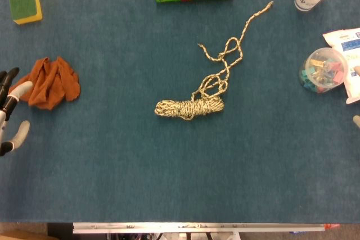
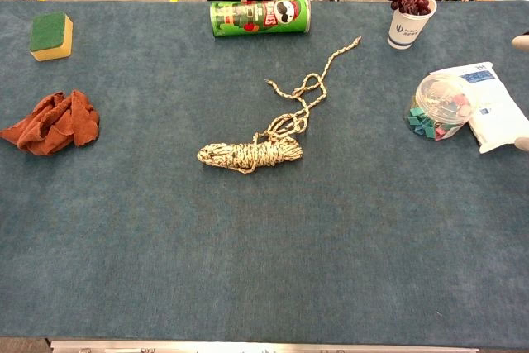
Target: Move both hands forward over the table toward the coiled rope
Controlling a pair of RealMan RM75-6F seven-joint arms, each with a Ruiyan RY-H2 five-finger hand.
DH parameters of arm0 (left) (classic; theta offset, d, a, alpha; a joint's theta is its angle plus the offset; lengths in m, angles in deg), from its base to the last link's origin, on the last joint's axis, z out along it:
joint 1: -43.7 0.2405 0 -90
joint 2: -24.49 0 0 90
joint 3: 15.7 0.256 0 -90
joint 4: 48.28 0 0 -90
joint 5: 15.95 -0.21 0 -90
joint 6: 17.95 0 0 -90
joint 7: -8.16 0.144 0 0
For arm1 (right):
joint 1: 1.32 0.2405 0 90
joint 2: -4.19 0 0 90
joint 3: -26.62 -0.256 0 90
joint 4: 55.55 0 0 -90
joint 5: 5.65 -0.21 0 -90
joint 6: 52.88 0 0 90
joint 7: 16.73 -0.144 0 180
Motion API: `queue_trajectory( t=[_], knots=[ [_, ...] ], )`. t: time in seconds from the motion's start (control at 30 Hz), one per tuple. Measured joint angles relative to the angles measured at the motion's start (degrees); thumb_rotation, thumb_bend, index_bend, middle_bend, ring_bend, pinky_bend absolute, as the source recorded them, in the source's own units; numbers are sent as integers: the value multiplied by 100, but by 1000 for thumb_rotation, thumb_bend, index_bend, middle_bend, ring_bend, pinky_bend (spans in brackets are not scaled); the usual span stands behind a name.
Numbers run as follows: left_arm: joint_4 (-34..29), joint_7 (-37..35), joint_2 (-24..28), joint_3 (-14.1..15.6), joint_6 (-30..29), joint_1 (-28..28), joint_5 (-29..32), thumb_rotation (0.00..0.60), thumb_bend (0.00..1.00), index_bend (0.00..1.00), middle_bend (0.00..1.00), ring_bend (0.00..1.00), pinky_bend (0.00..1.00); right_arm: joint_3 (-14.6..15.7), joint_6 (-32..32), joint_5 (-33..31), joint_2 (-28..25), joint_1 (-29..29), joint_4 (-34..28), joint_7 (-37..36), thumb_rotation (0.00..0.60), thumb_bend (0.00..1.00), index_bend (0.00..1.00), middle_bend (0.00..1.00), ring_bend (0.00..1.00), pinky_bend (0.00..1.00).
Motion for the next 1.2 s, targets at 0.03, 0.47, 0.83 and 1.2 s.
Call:
queue_trajectory(
  t=[0.03, 0.47, 0.83, 1.2],
  knots=[
    [5, -3, -2, -3, -6, 2, -2, 600, 380, 155, 15, 20, 163, 3, 6, 7, 9, 6, 8, -9, 600, 78, 84, 137, 28, 141],
    [-145, -423, 53, 57, -59, -33, -259, 600, 854, 190, 74, 88, 269, 223, 134, 470, -2, 195, 118, -327, 600, 990, 54, 123, 28, 146],
    [-510, -1540, 64, 63, -70, -233, -514, 600, 1000, 234, 126, 135, 320, 506, 417, 1271, -202, 814, -281, -1287, 600, 1000, 54, 111, 28, 166],
    [-1027, -2771, 239, 144, 333, -568, -548, 600, 1000, 239, 132, 140, 327, 892, 852, 1653, -456, 1508, -899, -3275, 600, 1000, 54, 109, 37, 216]
  ],
)
